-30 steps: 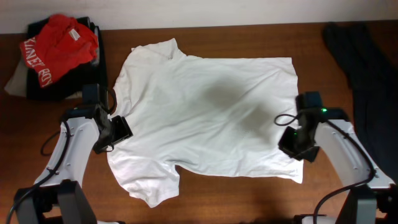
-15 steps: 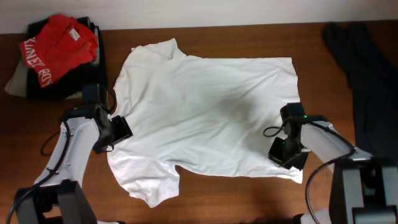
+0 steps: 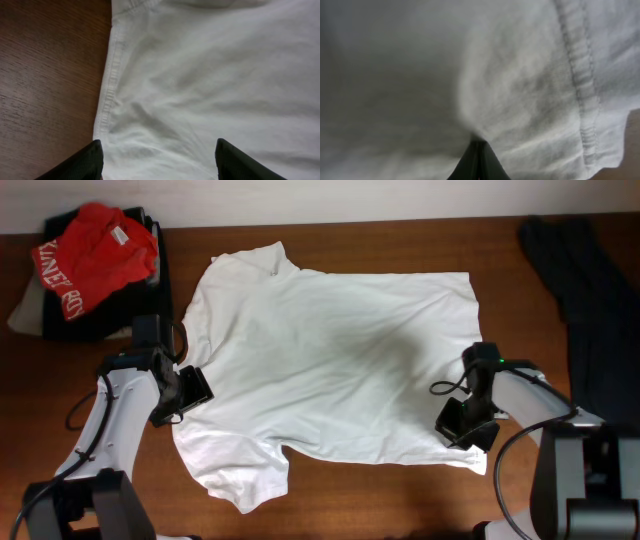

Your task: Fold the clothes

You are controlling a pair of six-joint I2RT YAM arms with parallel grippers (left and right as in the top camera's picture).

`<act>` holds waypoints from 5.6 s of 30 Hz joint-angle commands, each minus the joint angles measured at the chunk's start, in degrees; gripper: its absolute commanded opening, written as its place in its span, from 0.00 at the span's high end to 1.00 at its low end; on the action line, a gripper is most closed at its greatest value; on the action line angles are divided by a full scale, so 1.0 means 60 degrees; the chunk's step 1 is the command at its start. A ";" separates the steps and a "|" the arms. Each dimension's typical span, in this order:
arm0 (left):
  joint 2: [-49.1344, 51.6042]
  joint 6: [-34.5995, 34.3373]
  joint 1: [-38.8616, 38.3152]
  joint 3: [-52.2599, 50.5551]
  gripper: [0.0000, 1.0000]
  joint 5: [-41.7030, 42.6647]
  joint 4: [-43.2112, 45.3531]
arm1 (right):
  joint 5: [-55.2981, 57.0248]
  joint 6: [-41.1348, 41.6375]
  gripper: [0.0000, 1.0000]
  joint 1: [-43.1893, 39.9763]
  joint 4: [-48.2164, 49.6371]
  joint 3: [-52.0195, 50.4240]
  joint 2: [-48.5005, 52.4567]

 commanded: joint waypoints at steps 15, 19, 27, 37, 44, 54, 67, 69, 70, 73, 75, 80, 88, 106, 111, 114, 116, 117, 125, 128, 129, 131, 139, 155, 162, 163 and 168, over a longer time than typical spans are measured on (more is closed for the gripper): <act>-0.0138 0.0018 0.0007 -0.0066 0.29 -0.0018 0.0044 | 0.1089 -0.0182 0.96 -0.2630 -0.0506 0.1093 0.0798; -0.0138 0.0302 0.0007 -0.0066 0.29 0.0171 0.0073 | 0.1282 -0.0208 0.96 -0.2776 -0.0940 0.1942 0.0798; -0.0233 0.1111 -0.0091 0.0240 0.30 0.1228 -0.0095 | 0.1628 -0.0437 0.96 -0.3136 -0.1891 0.3985 0.0798; -0.1497 0.1224 -0.1639 0.0546 0.82 0.1443 -0.1246 | -0.1177 -0.3439 0.96 -0.2798 -0.4138 0.5912 0.0656; -0.1373 0.0616 -0.2503 0.0543 0.99 0.1439 -0.3304 | -0.3676 -0.5355 0.96 -0.0448 -0.4397 0.5887 0.0659; -0.1388 0.1064 -0.2554 -0.0809 0.99 0.3348 -0.4466 | -0.4204 -0.4360 0.96 0.2885 -0.2954 0.5887 0.0732; -0.1421 0.0678 -0.3446 -0.2896 0.99 0.4342 -0.2448 | -0.4550 -0.3297 0.96 0.5373 -0.2255 0.5883 0.2295; -0.1421 0.0295 -0.3446 -0.3016 0.99 0.3898 -0.2255 | -0.4703 -0.3147 0.96 0.5898 -0.2135 0.5883 0.2659; -0.1421 0.0146 -0.3442 -0.3075 0.99 0.3727 -0.2222 | -0.4707 -0.2954 0.96 0.6084 -0.2051 0.5883 0.2790; -0.1421 0.0076 -0.3446 -0.3260 0.99 0.3643 -0.2178 | -0.4721 -0.2674 0.96 0.6470 -0.1665 0.5883 0.3085; -0.1421 0.0076 -0.3442 -0.3453 0.99 0.3639 -0.2040 | -0.5013 -0.2659 0.96 0.6652 -0.1399 0.5883 0.3253; -0.1421 -0.0317 -0.3442 -0.3989 0.99 0.3606 -0.1621 | -0.5176 -0.2659 0.96 0.6765 -0.1330 0.5883 0.3534; -0.1421 -0.0750 -0.3442 -0.4561 0.99 0.3391 -0.1523 | -0.5472 -0.2113 0.96 0.6907 -0.0248 0.5064 0.3727; -0.1421 -0.0922 -0.3446 -0.4758 0.99 0.3391 -0.2320 | -0.2838 0.0051 0.96 0.6502 0.0087 0.3909 0.3727; -0.1424 -0.0925 -0.3453 -0.4779 0.99 0.2976 -0.2659 | -0.2218 0.0091 0.96 0.5683 -0.0346 0.3909 0.3723; -0.1435 -0.1005 -0.3453 -0.4779 0.99 0.2816 -0.2641 | -0.2138 0.0080 0.96 0.5206 -0.0561 0.3909 0.3723; -0.1483 -0.1005 -0.3453 -0.4776 0.99 0.2823 -0.2488 | -0.2157 0.0022 0.96 0.4907 -0.0637 0.3920 0.3708; -0.1545 -0.1002 -0.3453 -0.4750 0.99 0.2823 -0.2353 | -0.2160 -0.0117 0.96 0.4772 -0.0688 0.3931 0.3661; -0.2561 -0.0659 -0.3453 -0.3723 0.99 0.2823 -0.2178 | -0.2171 -0.0565 0.96 0.4867 -0.0816 0.4200 0.2688; -0.2983 -0.0590 -0.3453 -0.3563 0.97 0.3045 -0.2022 | -0.2273 -0.0565 0.96 0.4972 -0.0834 0.4324 0.2339; -0.3045 -0.0594 -0.3453 -0.3563 0.87 0.3187 -0.1956 | -0.2306 -0.0565 0.96 0.4980 -0.0834 0.4364 0.2244; -0.3024 -0.0590 -0.3453 -0.3581 0.47 0.3563 -0.1843 | -0.2419 -0.0565 0.96 0.4962 -0.0845 0.4484 0.1978; -0.2809 -0.0503 -0.4160 -0.3996 0.22 0.4772 -0.1002 | -0.2401 -0.0882 0.77 0.4929 -0.1432 0.5300 0.1253; -0.1268 -0.3071 -0.6601 -0.3996 0.23 0.4681 0.0721 | -0.0339 -0.1708 0.01 0.2040 -0.5690 0.9388 -0.0244; 0.0255 -0.3104 -0.6637 -0.3996 0.38 0.5147 0.1096 | -0.0160 -0.1920 0.01 0.0681 -0.6324 0.9388 -0.1031; 0.0364 -0.3100 -0.6637 -0.3993 0.50 0.5187 0.1133 | -0.0153 -0.1934 0.01 0.0521 -0.6364 0.9388 -0.1111; 0.0419 -0.3060 -0.6608 -0.3982 0.84 0.5173 0.1151 | 0.0109 -0.1960 0.01 -0.0146 -0.6601 0.9384 -0.1381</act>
